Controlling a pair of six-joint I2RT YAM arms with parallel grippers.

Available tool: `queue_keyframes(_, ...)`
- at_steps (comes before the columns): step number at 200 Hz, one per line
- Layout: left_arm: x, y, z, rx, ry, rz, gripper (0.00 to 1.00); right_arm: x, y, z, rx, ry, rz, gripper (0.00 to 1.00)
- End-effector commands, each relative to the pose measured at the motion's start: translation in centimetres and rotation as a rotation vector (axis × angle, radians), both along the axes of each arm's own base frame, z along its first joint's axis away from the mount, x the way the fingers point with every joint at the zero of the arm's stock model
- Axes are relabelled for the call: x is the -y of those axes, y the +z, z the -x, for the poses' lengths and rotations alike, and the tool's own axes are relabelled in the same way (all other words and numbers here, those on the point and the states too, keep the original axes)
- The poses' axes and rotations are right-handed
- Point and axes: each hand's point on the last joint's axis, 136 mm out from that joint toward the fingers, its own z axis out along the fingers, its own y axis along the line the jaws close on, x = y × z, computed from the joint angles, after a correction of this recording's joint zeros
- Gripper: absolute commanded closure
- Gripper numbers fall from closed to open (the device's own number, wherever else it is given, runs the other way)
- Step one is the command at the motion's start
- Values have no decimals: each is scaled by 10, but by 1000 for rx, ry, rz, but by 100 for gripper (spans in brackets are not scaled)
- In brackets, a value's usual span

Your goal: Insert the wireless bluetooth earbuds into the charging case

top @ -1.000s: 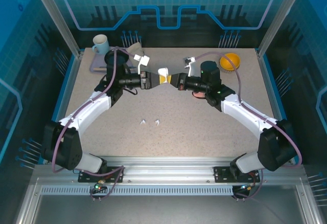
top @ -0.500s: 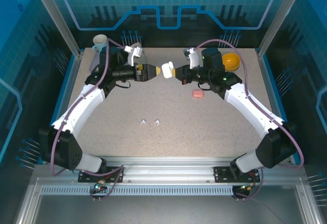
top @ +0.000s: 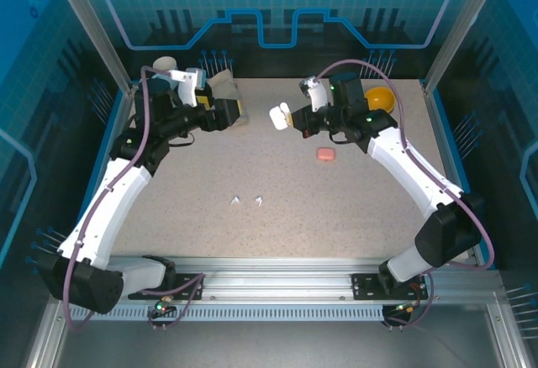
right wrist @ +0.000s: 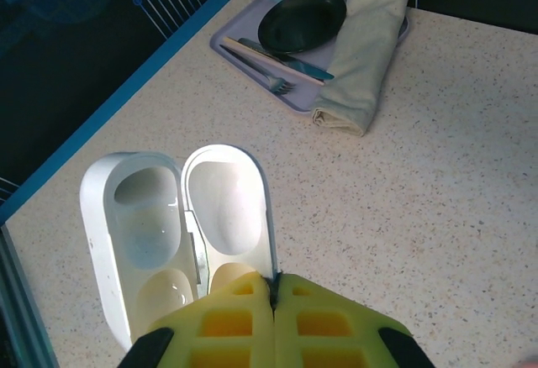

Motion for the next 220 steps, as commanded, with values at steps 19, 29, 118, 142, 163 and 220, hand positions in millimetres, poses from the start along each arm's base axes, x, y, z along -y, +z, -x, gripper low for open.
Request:
queue_keyframes(19,3,-37,-14,-127,-49,-71,1,-3,4,-4,57,63,92,100)
queue_keyframes(29,12,-45,-15,-170,-128,-67,1,-7,1,-4,71,86,126,100)
queue_keyframes(118,66,-91,9,-348,-681,56,2,-34,-52,11,-5,329,347,100)
queue_keyframes(142,70,-106,10,-406,-722,91,12,-35,-60,15,-25,356,352,100)
queue_keyframes(163,73,-114,9,-429,-739,120,18,-34,-65,19,-39,374,360,100)
queue_keyframes(220,87,-123,12,-458,-797,153,29,-36,-65,20,-53,391,320,100)
